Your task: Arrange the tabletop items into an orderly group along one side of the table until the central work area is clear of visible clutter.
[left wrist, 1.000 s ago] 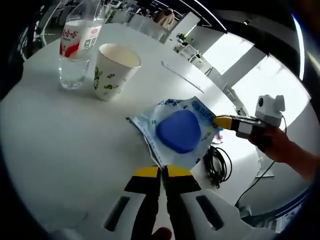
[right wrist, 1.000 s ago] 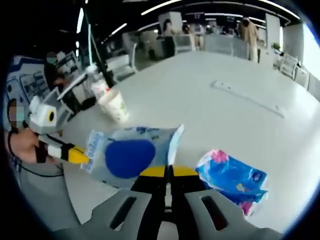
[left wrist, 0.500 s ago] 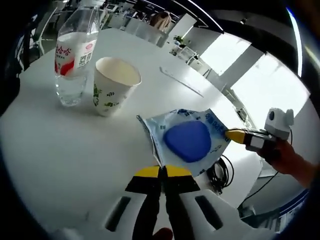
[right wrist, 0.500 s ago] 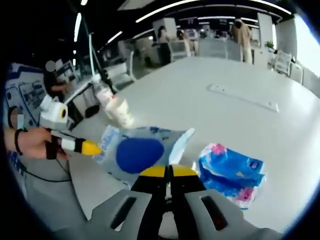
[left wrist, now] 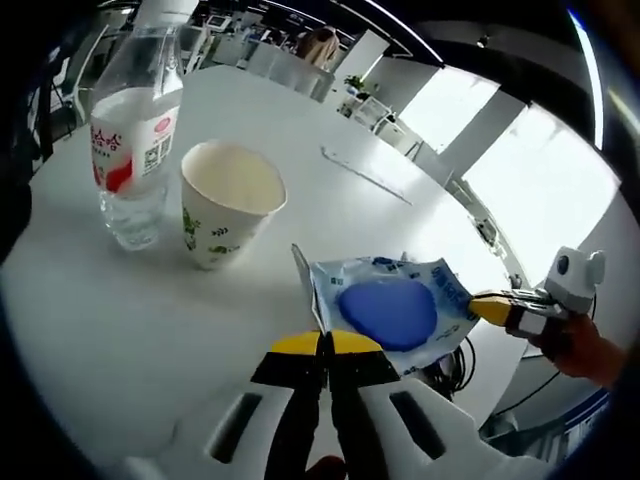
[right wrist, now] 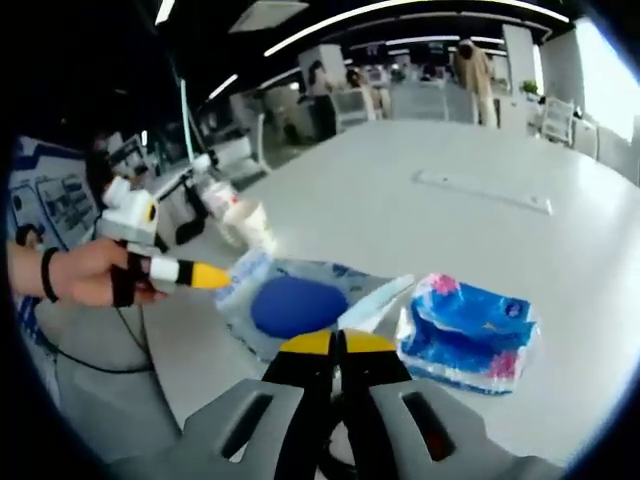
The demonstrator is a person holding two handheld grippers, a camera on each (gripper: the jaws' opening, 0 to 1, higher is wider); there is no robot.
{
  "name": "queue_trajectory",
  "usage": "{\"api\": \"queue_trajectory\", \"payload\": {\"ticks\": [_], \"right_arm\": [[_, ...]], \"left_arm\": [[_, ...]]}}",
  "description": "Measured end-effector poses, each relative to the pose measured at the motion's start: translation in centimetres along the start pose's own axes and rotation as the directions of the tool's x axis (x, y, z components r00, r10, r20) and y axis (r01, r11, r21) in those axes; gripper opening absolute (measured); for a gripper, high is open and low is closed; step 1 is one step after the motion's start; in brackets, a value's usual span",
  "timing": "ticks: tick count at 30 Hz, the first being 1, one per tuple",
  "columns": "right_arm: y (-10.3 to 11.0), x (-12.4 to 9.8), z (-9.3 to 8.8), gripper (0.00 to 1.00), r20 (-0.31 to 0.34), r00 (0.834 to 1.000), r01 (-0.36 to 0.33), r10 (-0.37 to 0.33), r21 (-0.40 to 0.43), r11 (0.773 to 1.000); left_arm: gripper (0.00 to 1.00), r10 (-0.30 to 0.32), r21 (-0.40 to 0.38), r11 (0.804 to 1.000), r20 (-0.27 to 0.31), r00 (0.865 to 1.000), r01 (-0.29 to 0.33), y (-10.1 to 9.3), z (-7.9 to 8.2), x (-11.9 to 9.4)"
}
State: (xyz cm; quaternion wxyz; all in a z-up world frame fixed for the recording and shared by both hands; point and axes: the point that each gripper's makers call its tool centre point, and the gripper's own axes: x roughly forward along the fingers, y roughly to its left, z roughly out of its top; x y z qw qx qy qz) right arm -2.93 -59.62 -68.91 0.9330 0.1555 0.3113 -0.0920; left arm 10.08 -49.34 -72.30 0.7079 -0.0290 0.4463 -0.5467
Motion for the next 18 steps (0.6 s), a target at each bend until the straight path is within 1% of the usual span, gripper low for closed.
{"api": "queue_trajectory", "payload": {"ticks": [10, 13, 18], "right_arm": [[-1.0, 0.9, 0.5, 0.00, 0.000, 1.000, 0.002, -0.002, 0.006, 1.000], [-1.4, 1.2, 1.0, 0.00, 0.007, 1.000, 0.002, -0.002, 0.009, 1.000], [-1.8, 1.9, 1.8, 0.00, 0.012, 1.000, 0.001, -0.001, 0.010, 1.000]], "left_arm": [[0.00, -0.001, 0.025, 1.000, 0.006, 1.000, 0.001, 0.0, 1.7, 0.9], [0.00, -0.002, 0.028, 1.000, 0.008, 1.000, 0.002, -0.2, 2.1, 1.0], [0.00, 0.003, 0.017, 1.000, 0.016, 1.000, -0.003, 0.4, 2.5, 1.4]]}}
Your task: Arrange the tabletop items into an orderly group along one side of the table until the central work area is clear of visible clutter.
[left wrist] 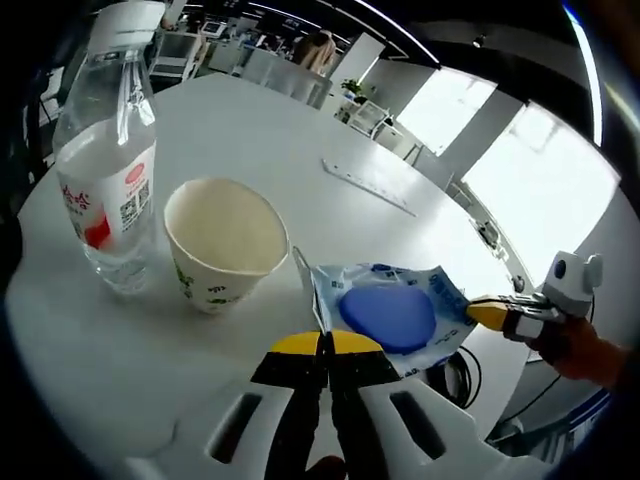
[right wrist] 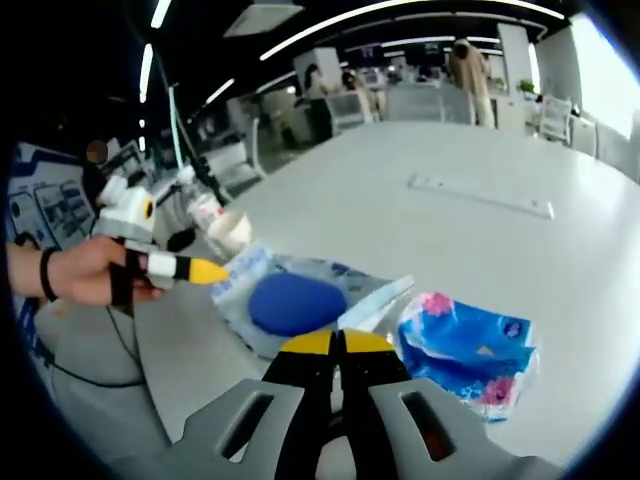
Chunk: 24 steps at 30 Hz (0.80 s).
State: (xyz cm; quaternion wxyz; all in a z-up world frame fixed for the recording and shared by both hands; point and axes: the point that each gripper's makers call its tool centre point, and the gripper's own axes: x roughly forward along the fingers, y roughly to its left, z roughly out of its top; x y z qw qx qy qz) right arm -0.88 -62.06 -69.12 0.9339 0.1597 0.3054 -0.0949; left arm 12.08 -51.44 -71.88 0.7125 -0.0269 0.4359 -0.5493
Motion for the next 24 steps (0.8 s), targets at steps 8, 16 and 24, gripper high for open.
{"api": "queue_trajectory", "payload": {"ticks": [8, 16, 24], "right_arm": [[-0.4, 1.6, -0.5, 0.00, -0.012, 1.000, -0.002, 0.002, 0.003, 1.000], [-0.7, 2.5, -2.6, 0.00, -0.035, 0.999, 0.009, -0.007, 0.061, 0.998], [-1.3, 2.3, -4.9, 0.00, -0.076, 0.997, 0.039, -0.033, 0.071, 0.997]], "left_arm": [[0.00, 0.024, -0.009, 1.000, -0.002, 1.000, -0.024, 0.6, 0.0, 0.3], [0.00, 0.043, -0.009, 0.999, -0.034, 0.999, -0.043, 1.4, -1.1, 0.8], [0.06, 0.036, -0.053, 0.998, -0.045, 0.998, -0.039, 2.3, -2.0, 0.7]]}}
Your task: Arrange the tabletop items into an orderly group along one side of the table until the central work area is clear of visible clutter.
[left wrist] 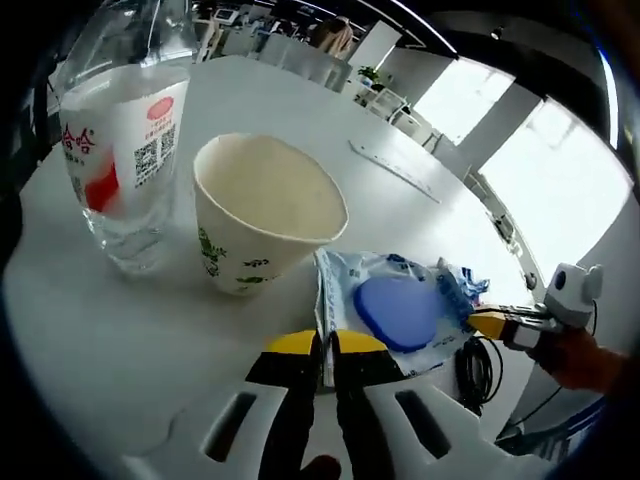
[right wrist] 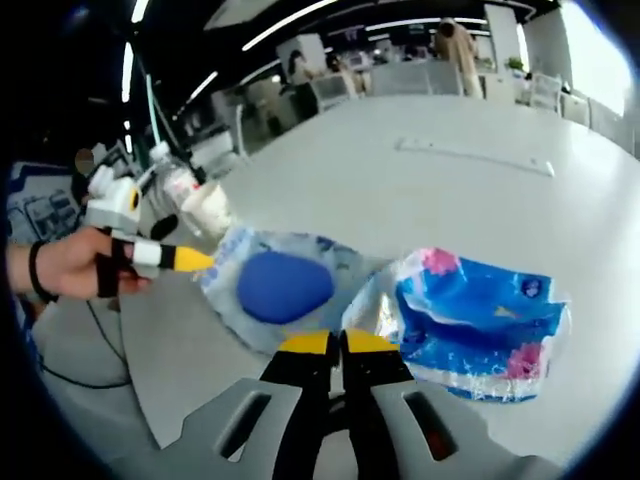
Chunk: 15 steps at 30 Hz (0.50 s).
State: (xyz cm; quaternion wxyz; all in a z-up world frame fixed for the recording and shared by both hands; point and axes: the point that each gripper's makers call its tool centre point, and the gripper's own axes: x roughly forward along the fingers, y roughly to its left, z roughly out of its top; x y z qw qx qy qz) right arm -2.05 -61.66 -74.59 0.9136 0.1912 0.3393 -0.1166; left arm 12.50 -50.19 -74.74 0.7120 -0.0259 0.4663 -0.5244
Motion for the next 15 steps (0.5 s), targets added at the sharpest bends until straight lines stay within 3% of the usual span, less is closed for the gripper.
{"api": "queue_trajectory", "payload": {"ticks": [3, 6, 15], "right_arm": [[-0.3, -0.4, -0.6, 0.01, -0.008, 1.000, 0.009, -0.008, 0.002, 1.000], [-0.4, -0.8, -0.8, 0.03, -0.009, 1.000, 0.006, -0.005, 0.005, 1.000], [-0.1, -1.6, -2.1, 0.07, -0.039, 0.999, -0.005, 0.005, 0.007, 1.000]], "left_arm": [[0.18, -0.012, -0.012, 1.000, -0.008, 1.000, 0.012, 0.2, -0.5, -0.4], [0.17, 0.002, 0.019, 1.000, -0.024, 1.000, -0.001, 1.0, -1.2, -1.0], [0.09, -0.014, -0.008, 1.000, -0.001, 1.000, 0.014, 1.0, -2.1, -2.1]]}}
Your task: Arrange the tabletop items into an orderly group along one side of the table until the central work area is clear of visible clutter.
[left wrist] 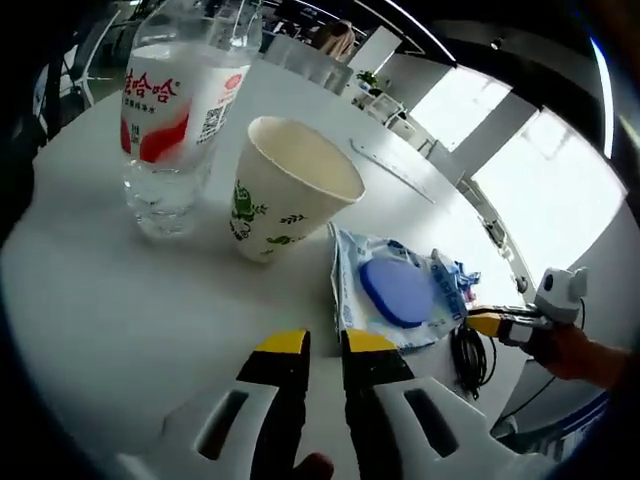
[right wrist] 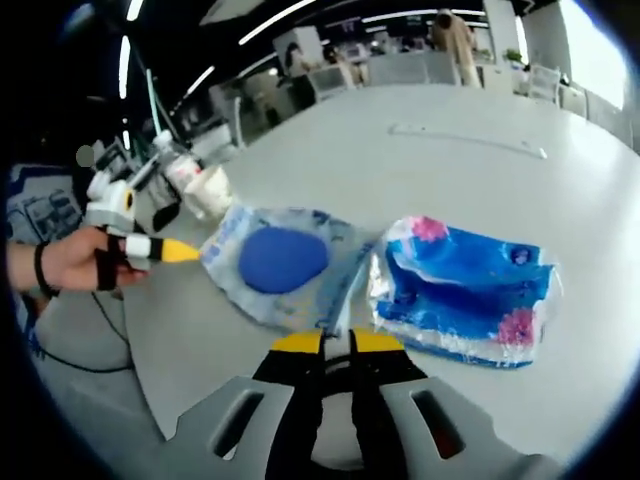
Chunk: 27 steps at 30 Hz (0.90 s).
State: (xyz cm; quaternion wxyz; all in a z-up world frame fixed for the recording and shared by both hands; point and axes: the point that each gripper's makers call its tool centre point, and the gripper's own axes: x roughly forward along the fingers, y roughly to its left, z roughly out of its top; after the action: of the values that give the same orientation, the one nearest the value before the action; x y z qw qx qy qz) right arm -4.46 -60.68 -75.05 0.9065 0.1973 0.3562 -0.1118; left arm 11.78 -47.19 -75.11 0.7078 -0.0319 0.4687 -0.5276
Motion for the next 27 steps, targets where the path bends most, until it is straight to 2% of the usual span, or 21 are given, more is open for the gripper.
{"api": "queue_trajectory", "payload": {"ticks": [5, 12, 16, 21, 24, 27], "right_arm": [[0.0, 0.2, -0.3, 0.05, -0.004, 1.000, 0.008, -0.008, 0.026, 1.000], [0.1, 0.4, 0.6, 0.06, 0.018, 1.000, 0.006, -0.007, 0.060, 0.998], [0.0, 0.0, 1.1, 0.07, 0.045, 0.999, 0.007, -0.010, 0.074, 0.997], [-0.4, 0.6, 0.9, 0.07, 0.019, 1.000, 0.009, -0.010, 0.073, 0.997], [-0.1, 1.0, 1.1, 0.01, 0.017, 1.000, -0.001, -0.001, 0.073, 0.997], [-0.2, 1.4, 1.3, 0.00, 0.007, 1.000, 0.019, -0.020, 0.067, 0.998]], "left_arm": [[0.07, 0.016, -0.025, 1.000, -0.001, 1.000, -0.016, 0.5, -0.3, 0.5], [0.00, 0.007, -0.045, 0.999, 0.016, 1.000, -0.006, 0.2, 0.3, 0.9], [0.00, 0.009, -0.060, 0.998, 0.026, 1.000, -0.007, 0.5, 0.7, 0.9], [0.00, 0.007, -0.073, 0.997, 0.033, 0.999, -0.005, 0.4, 0.9, 0.9], [0.00, 0.006, -0.087, 0.996, 0.037, 0.999, -0.003, 0.4, 1.0, 1.0], [0.00, 0.015, -0.094, 0.996, 0.038, 0.999, -0.011, 0.6, 1.0, 1.3]]}}
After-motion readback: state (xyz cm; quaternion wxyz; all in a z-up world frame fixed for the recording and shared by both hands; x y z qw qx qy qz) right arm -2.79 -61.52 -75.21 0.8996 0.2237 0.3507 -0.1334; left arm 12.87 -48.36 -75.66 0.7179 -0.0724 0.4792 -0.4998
